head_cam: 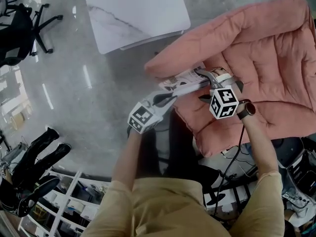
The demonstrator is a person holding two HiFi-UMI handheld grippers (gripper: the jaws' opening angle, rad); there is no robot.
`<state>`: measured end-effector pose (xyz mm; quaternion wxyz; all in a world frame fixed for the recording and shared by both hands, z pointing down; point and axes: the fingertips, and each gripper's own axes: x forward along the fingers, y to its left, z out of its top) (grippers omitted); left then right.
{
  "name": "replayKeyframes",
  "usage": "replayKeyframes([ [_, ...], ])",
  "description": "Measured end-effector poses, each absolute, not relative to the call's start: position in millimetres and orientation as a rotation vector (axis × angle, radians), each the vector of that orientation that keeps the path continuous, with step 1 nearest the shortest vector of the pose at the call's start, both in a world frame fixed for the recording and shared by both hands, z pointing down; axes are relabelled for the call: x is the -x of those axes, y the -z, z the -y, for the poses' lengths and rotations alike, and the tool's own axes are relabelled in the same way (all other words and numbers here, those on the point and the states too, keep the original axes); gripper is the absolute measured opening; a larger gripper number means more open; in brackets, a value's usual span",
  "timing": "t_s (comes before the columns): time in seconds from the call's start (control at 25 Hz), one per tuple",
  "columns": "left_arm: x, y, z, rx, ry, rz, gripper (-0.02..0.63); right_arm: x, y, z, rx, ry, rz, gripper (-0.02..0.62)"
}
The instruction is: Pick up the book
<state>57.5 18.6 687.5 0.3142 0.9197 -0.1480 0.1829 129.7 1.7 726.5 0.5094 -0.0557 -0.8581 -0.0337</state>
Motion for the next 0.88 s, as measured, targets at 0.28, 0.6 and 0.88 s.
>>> replayKeyframes([
  [0.28, -59, -695, -28, -2.417, -0.505, 0.391, 0.043, -110, -758, -18, 0.12, 0.052, 2.055, 0.265],
  [0.6, -56, -703, -43, -2.411, -0.561, 0.357, 0.044, -113, -763, -47, 0.182, -0.056, 2.035, 0.075],
  [0.88, -47, -660, -34, -2.483, -0.562, 0.27, 0.048, -104, -720, -41, 0.057, -0.069, 2.026, 0.067],
])
